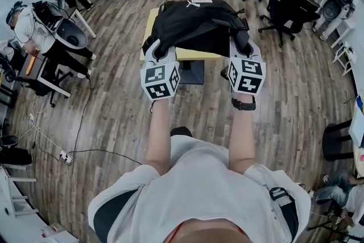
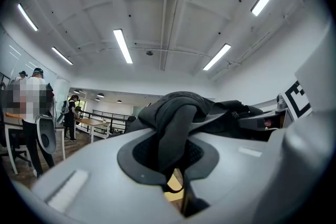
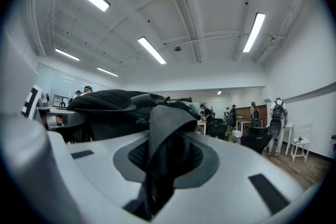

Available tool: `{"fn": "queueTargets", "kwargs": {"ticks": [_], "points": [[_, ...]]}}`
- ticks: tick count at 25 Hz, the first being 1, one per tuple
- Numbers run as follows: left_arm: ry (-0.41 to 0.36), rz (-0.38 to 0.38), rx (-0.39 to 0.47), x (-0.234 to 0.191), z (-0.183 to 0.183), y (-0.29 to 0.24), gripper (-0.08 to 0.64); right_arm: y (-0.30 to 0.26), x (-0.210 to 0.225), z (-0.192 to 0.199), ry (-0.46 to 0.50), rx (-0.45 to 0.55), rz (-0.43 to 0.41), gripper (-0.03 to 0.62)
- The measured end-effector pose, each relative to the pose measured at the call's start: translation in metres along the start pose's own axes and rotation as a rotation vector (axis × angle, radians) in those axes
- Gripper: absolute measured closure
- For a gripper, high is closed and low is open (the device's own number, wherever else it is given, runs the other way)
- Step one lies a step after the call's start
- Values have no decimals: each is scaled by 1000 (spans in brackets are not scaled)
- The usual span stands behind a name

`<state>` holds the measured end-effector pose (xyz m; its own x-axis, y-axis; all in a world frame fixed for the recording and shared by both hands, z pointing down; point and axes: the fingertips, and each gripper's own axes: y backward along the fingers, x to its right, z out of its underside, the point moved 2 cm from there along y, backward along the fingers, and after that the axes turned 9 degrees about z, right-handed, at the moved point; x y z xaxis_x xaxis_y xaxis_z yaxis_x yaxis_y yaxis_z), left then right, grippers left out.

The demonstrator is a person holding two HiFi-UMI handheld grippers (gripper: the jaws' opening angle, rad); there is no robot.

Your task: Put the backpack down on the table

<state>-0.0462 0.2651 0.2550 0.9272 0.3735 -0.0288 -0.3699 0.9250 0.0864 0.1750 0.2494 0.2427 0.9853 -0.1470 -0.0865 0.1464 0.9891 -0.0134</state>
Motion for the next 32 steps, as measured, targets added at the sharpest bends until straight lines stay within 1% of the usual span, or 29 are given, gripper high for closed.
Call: {"fn": "queueTargets", "kwargs": {"ticks": [7, 14, 18, 21, 26, 32], "points": [[7, 14, -23, 5, 15, -10, 516, -2, 9, 20, -23, -28, 6, 512], [5, 67, -15, -3, 24, -64, 514, -49, 30, 23, -25, -17, 54, 509], [17, 68, -15, -25, 29, -96, 514, -87, 27, 25, -21, -26, 53, 508], [15, 69, -10, -49, 25, -131, 514, -124, 23, 22, -42, -26, 44, 506], [7, 76, 2, -87, 13, -187, 514, -188, 18, 8, -46, -12, 56, 506], [15, 80, 10, -137, 12, -251, 514, -266, 7, -2, -39, -5, 56, 506]]}}
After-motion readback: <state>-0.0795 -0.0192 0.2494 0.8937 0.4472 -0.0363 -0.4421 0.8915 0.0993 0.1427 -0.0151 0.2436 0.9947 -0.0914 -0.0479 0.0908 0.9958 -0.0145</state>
